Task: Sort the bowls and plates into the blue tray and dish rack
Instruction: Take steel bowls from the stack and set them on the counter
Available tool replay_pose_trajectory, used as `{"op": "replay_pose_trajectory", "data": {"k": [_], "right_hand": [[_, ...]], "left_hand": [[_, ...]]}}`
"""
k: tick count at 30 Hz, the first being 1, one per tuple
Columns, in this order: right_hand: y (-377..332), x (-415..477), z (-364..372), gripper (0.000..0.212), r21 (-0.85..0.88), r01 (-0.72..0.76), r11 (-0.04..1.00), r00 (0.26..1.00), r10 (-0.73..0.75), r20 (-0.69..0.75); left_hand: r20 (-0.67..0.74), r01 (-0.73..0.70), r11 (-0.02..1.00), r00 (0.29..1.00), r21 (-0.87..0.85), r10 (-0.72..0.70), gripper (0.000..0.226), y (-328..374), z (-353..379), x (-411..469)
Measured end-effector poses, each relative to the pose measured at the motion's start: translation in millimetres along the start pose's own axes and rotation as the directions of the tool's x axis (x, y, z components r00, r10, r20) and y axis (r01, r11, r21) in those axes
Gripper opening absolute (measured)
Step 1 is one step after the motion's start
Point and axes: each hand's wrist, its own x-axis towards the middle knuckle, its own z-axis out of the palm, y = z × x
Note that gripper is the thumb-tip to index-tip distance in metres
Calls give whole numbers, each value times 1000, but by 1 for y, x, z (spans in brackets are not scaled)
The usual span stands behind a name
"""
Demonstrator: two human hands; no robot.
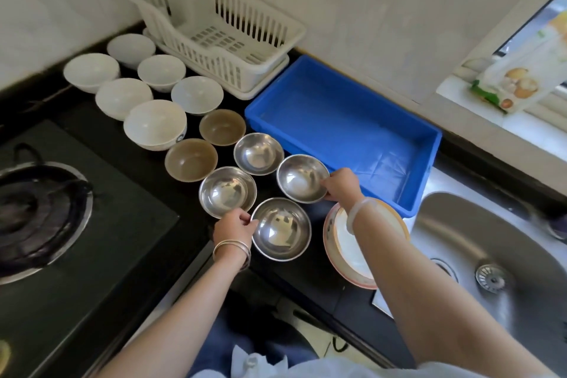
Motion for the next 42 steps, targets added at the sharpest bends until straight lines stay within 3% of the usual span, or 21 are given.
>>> {"op": "replay_pose_trajectory", "data": {"k": [4,7,15,28,37,42], "right_hand": [[1,9,8,24,-8,-45,999,999,45,-14],[2,13,12,18,50,-89,995,996,89,-2],[0,19,14,27,-72,-97,993,995,99,26],[-4,20,15,23,-37,-161,986,987,162,18],[-4,20,14,20,-75,-147,986,989,149,25],[-6,17,12,24,13,-140,990,990,139,37]], "left_hand": [[7,50,994,999,-92,-50,10,-7,3,2],[24,92,983,996,-159,-90,14,-13,4,4],[218,322,881,941,-346,-258,12,-21,1,6],[189,334,848,941,-411,-279,17,-15,1,12],[141,288,888,957,-358,-254,20,-14,-1,14],[123,263,900,964,-348,-234,19,-14,-5,16]]}}
